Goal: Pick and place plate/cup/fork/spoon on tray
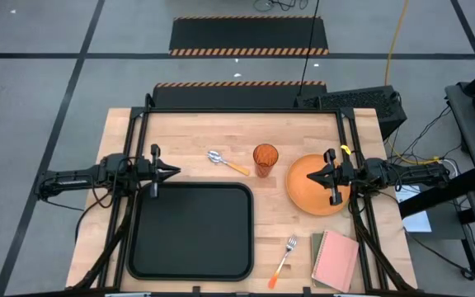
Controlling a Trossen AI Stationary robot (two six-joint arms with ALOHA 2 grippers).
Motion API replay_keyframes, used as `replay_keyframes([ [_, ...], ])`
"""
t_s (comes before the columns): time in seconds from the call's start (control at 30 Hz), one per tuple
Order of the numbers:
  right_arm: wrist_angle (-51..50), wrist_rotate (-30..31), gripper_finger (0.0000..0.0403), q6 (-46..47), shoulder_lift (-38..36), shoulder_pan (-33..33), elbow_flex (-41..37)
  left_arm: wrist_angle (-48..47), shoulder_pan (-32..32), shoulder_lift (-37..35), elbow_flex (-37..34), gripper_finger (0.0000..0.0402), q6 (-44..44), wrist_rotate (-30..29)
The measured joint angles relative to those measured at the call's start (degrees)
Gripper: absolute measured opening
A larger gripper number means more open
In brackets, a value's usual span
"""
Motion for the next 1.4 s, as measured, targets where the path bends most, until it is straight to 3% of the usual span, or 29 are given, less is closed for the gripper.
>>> replay_keyframes([
  [0.53,0.9,0.0,0.0,4.3,0.0,0.0,0.0,0.0,0.0,0.0,0.0,0.0033,0.0,0.0],
  [0.93,15.9,0.3,0.0,-1.0,0.4,0.0,0.7,0.0,0.0,0.0,0.0,0.0033,0.0,-0.1],
  [1.13,17.3,0.3,0.0,-0.6,4.3,0.0,7.8,0.2,0.0,0.0,0.0,0.0033,0.0,-0.7],
  [1.4,14.3,0.4,0.0,-1.4,16.1,0.0,21.7,2.5,0.0,0.0,0.0,0.0033,0.0,-0.8],
])
